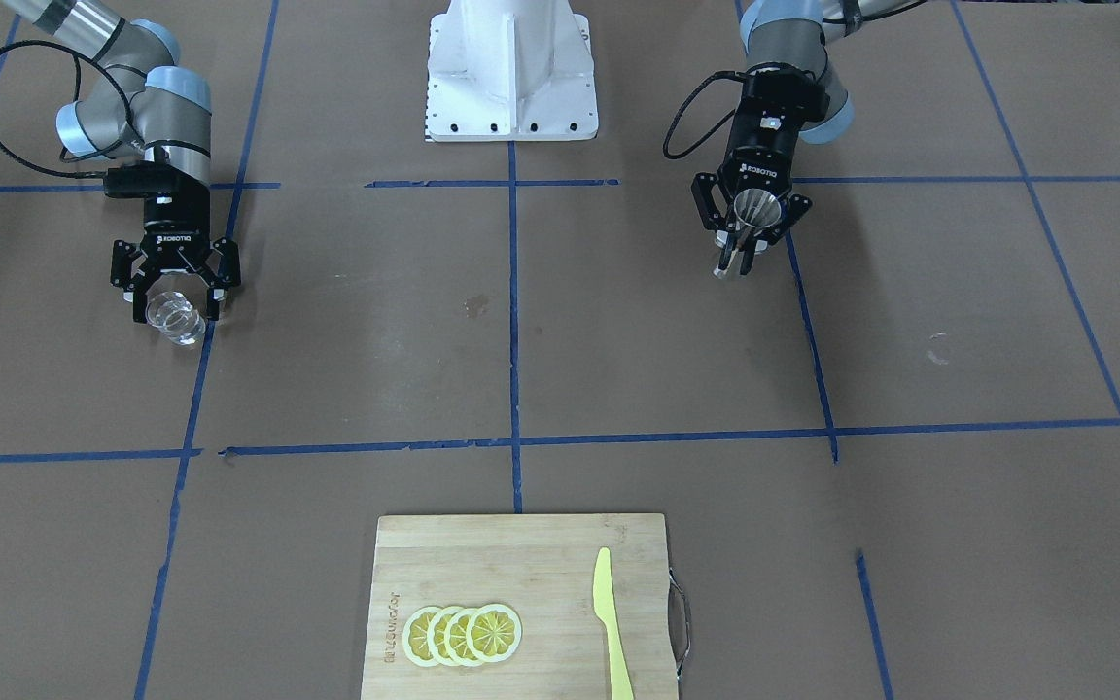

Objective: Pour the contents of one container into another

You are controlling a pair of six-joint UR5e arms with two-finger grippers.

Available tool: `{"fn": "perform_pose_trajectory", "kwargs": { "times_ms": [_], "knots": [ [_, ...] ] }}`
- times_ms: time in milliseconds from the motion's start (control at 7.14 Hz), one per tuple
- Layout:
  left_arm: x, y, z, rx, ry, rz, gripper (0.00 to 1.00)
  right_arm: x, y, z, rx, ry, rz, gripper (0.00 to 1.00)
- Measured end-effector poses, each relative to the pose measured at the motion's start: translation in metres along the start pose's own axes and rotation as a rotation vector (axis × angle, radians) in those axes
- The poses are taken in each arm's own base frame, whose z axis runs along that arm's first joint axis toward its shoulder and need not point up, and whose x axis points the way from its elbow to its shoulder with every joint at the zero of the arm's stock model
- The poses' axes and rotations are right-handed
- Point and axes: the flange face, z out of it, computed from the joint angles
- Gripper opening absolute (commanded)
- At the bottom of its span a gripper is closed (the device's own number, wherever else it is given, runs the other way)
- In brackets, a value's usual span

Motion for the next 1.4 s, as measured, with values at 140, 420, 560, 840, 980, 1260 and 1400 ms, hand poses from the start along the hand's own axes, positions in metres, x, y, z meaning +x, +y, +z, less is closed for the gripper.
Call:
{"fn": "perform_pose_trajectory", "kwargs": {
  "times_ms": [140,420,560,840,980,1260,1400],
  "knots": [
    [0.0000,-0.0011,-0.0002,0.002,0.000,-0.002,0.00,-0.0001,-0.0011,0.0022,0.000,0.003,0.003,0.93],
    [0.0000,-0.0030,-0.0005,0.007,-0.004,-0.004,0.00,-0.0046,-0.0001,0.0049,0.001,0.003,0.008,0.88],
    [0.0000,-0.0034,-0.0006,0.008,-0.005,-0.004,0.00,-0.0046,0.0023,0.0064,0.001,0.005,0.004,0.80],
    [0.0006,-0.0055,-0.0010,0.010,-0.004,-0.008,0.00,-0.0046,0.0040,0.0076,0.001,0.006,0.003,0.41],
    [0.0009,-0.0065,-0.0013,0.011,-0.003,-0.010,0.00,-0.0066,0.0033,0.0077,0.003,0.004,0.009,0.27],
    [0.0015,-0.0083,-0.0017,0.013,-0.002,-0.014,0.00,-0.0037,0.0034,0.0074,0.009,-0.015,0.027,0.04],
    [0.0023,-0.0106,-0.0022,0.015,0.000,-0.018,0.00,0.0005,0.0043,0.0071,0.014,-0.032,0.025,0.04]
  ]
}}
